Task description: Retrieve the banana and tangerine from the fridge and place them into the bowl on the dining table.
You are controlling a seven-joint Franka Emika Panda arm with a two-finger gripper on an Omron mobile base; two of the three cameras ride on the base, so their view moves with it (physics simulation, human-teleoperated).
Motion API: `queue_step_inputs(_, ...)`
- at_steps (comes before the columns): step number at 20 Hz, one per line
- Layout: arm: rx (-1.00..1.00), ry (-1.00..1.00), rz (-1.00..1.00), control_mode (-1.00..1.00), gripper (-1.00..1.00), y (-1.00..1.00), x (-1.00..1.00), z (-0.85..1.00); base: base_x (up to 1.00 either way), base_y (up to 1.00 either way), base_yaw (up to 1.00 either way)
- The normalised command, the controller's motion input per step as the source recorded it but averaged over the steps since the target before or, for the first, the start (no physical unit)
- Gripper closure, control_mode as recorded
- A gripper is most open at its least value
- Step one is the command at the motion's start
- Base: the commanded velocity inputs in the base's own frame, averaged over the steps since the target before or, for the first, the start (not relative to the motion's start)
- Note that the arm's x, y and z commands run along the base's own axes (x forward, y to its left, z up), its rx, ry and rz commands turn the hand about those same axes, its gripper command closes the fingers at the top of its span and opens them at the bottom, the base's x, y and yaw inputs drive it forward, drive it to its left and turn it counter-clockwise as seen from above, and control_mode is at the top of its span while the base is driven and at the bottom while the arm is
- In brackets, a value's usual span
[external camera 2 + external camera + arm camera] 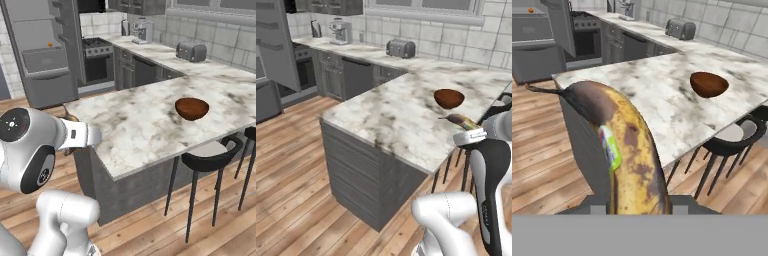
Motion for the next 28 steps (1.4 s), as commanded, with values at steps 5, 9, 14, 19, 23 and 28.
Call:
queue_step_inputs(5,0.00,0.00,0.00,1.00,1.00,0.00,0.00,0.00,-0.38,-0.37,-0.18)
queue_step_inputs(9,0.00,0.00,0.00,1.00,1.00,0.00,0.00,0.00,-0.01,-0.42,-0.16)
queue_step_inputs(14,0.00,0.00,0.00,1.00,1.00,0.00,0.00,0.00,0.26,-0.41,-0.10)
queue_step_inputs(19,0.00,0.00,0.00,1.00,1.00,0.00,0.00,0.00,0.42,-0.56,-0.07)
queue_step_inputs(23,0.00,0.00,0.00,1.00,1.00,0.00,0.00,0.00,0.42,-0.51,-0.06)
queue_step_inputs(28,0.00,0.00,0.00,1.00,1.00,0.00,0.00,0.00,0.53,-0.30,-0.05)
